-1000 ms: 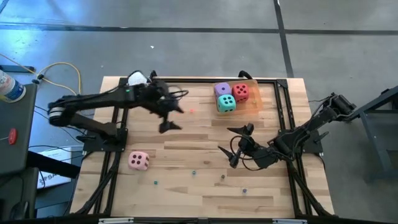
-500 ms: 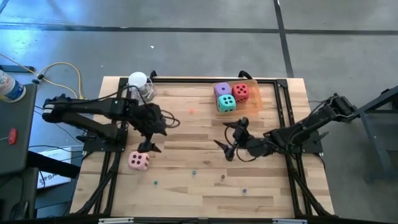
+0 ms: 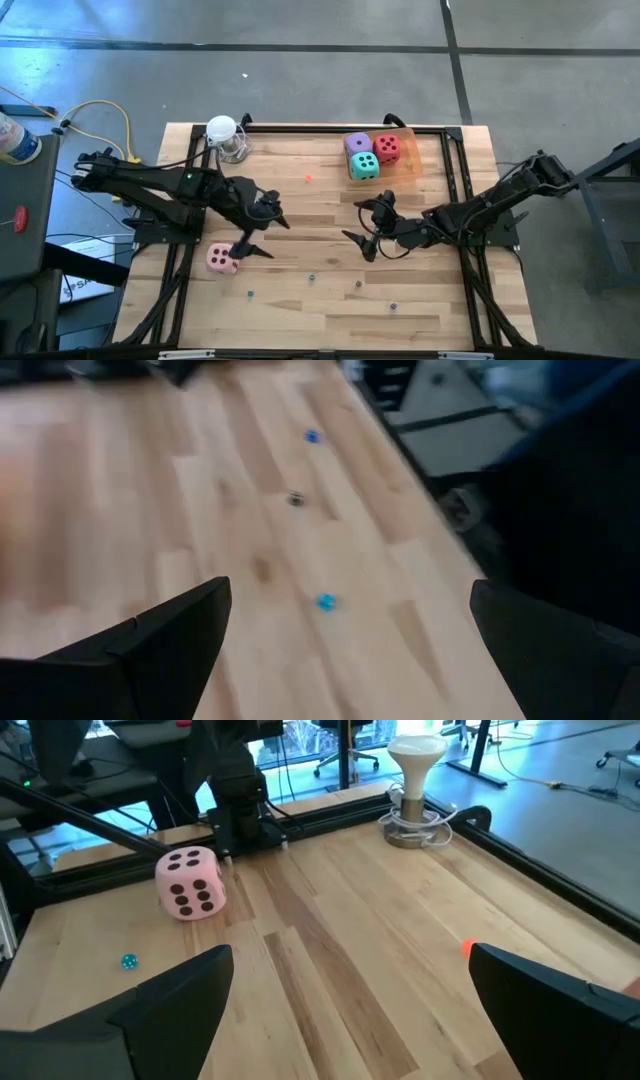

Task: Pick & Place Dice
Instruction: Put the large pink die into the orange bin

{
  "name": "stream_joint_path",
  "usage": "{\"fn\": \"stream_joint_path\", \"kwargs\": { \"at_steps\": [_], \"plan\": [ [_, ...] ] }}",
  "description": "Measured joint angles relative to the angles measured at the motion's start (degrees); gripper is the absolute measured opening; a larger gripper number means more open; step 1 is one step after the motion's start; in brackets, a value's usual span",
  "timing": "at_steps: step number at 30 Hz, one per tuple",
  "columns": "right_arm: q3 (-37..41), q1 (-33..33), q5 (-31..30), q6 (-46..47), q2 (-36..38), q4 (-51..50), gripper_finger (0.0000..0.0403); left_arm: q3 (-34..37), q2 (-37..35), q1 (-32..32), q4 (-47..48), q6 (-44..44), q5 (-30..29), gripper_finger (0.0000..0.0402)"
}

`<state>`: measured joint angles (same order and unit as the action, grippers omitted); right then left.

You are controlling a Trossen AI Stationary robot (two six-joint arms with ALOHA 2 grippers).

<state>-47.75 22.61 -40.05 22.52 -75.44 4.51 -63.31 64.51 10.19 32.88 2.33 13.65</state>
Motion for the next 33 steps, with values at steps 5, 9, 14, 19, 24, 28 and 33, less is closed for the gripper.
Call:
{"fn": "stream_joint_path", "kwargs": {
  "at_steps": [5,9,14,19,24,28,33],
  "plan": [
    [0.0,0.0,0.0,1.8,0.0,-0.6,0.0398,0.0,1.1,3.0,-2.7,2.4,-10.1,0.0400],
    [0.0,0.0,-0.1,1.7,0.0,-0.6,0.0398,0.0,2.1,5.8,-3.6,4.4,-15.0,0.0400],
    [0.0,-0.8,-0.2,1.2,0.0,-1.1,0.0398,0.0,2.8,9.4,-4.2,5.1,-17.2,0.0400],
    [0.0,-1.0,-0.3,1.2,0.0,-1.6,0.0398,0.0,1.6,11.0,3.6,2.0,-18.9,0.0400],
    [0.0,-1.0,-0.3,1.2,0.0,-1.8,0.0398,0.0,1.2,14.2,21.4,-9.7,-20.0,0.0400],
    [0.0,-1.0,-0.3,1.2,0.0,-1.8,0.0398,0.6,2.1,19.9,32.0,-21.0,-19.8,0.0400],
    [0.0,-1.0,-0.3,1.2,0.0,-1.4,0.0398,2.8,2.6,27.0,33.6,-28.7,-19.8,0.0400]
  ]
}}
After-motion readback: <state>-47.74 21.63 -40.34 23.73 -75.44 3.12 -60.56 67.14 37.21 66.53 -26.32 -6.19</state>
